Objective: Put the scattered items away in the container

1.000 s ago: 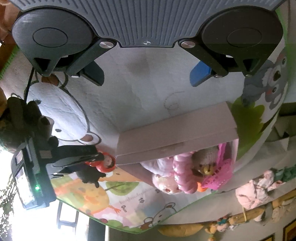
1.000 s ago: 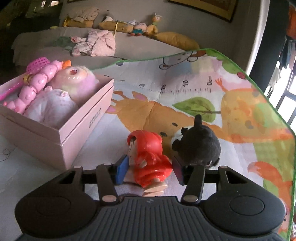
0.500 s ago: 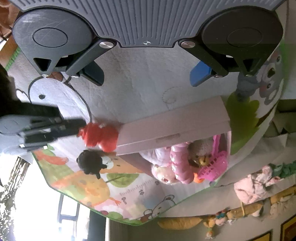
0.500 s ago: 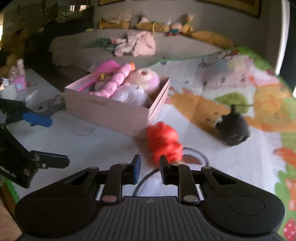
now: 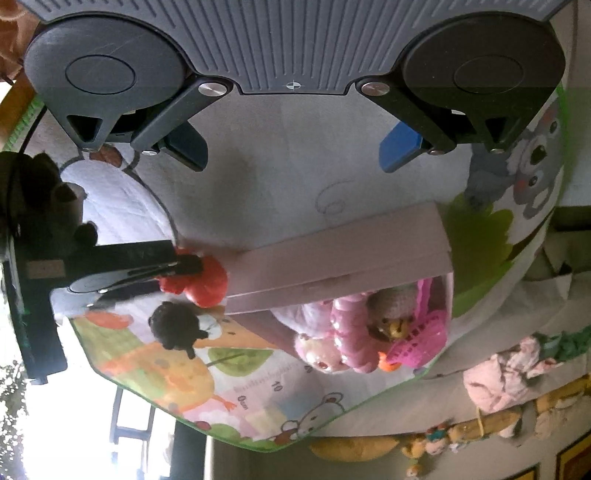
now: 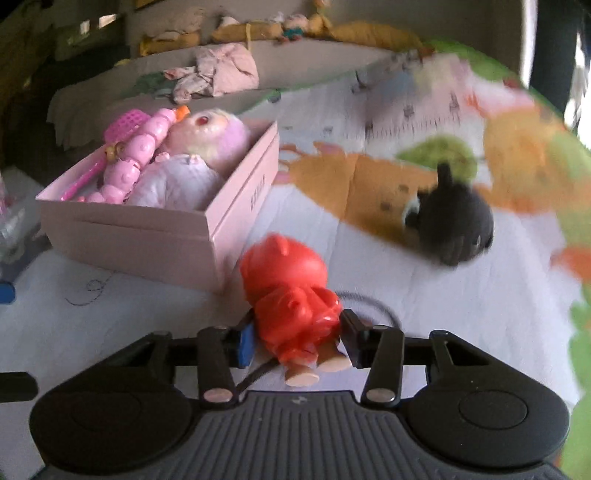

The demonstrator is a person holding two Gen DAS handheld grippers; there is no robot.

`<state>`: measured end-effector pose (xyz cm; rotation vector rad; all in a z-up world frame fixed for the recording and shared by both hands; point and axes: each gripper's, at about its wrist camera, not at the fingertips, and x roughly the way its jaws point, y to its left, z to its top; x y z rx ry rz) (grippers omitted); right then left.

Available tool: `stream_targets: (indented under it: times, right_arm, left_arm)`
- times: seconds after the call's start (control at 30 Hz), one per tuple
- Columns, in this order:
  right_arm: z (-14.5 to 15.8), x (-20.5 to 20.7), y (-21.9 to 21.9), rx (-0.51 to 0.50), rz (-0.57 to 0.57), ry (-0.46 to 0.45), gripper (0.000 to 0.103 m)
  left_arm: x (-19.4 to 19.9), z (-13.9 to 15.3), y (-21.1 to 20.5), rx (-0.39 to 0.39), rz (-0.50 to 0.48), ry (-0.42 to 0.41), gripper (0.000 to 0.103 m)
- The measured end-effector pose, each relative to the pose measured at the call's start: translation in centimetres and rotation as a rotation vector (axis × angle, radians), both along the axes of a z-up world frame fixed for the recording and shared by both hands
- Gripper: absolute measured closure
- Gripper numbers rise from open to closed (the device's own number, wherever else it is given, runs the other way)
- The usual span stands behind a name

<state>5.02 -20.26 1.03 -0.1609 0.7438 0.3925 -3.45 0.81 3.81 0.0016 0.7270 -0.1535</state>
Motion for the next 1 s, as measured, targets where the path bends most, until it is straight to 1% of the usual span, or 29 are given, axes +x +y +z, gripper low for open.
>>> stream_targets:
  times: [0.03,0.17,0.23,0.3,0.33,0.4,0.53,0.57,0.67,0.77,0.83,0.9,0.93,1.0]
  right_arm:
    - [0.1,-0.3,-0.2,0.023,0.002,0.021,0.057]
    - [0.6,-2.5,-0.7,0.144,0.016,0.156,0.057]
    - [0.7,-4.0,-0.2,0.220,0.080,0.231,0.057]
    - [0.5,-5.0,0.8,0.254,0.145,0.271,0.057]
    - [0.5,-5.6,1.2,0.257,0.168,0.272,0.056]
    - [0.5,-6.7,1.8,0.234,0.197,0.242,0.054]
    - [1.0,-7.5,0.2,0.236,0.159,0.177,0.041]
    - [1.2,-7.7,-0.6,0.248,0.142,0.165,0.036]
    - [1.9,-8.4,-3.6,0.297,0.074,0.119,0.029]
    - [2.4,-8.9,-6.7,0.315,-0.030,0.025,0.021]
    - [2.3,-9.3,-8.3,0.292,-0.113,-0.041,0.020]
    - [1.8,-9.5,-9.5,0.271,-0.173,-0.078,0.020]
    - [1.5,-9.5,-9.8,0.268,-0.191,-0.084,0.019]
    - [0.6,-9.4,-10.5,0.261,-0.217,-0.094,0.019]
  left_arm:
    - [0.0,0.0,0.2,-0.002,0.006,0.000,0.002]
    - [-0.1,0.1,0.7,-0.006,0.019,-0.003,0.002]
    - [-0.2,0.2,0.7,-0.009,0.016,-0.007,0.002]
    - [-0.4,0.4,0.8,-0.011,0.015,-0.013,0.002]
    - [-0.4,0.5,0.8,-0.012,0.017,-0.016,0.002]
    - [-0.6,0.9,1.0,-0.013,0.024,-0.025,0.002]
    - [-1.1,1.6,1.2,0.000,0.040,-0.038,0.002]
    - [-1.2,1.8,1.2,-0.002,0.040,-0.039,0.002]
    - [-1.2,2.0,1.0,-0.032,0.028,-0.025,0.002]
    - [-0.7,2.0,-0.1,-0.057,-0.010,0.009,0.002]
    - [0.0,1.8,-1.2,-0.084,-0.048,0.042,0.002]
    - [0.9,1.5,-2.4,-0.122,-0.088,0.084,0.002]
    - [1.4,1.3,-3.2,-0.125,-0.100,0.103,0.002]
    - [2.0,1.0,-5.0,-0.100,-0.127,0.119,0.002]
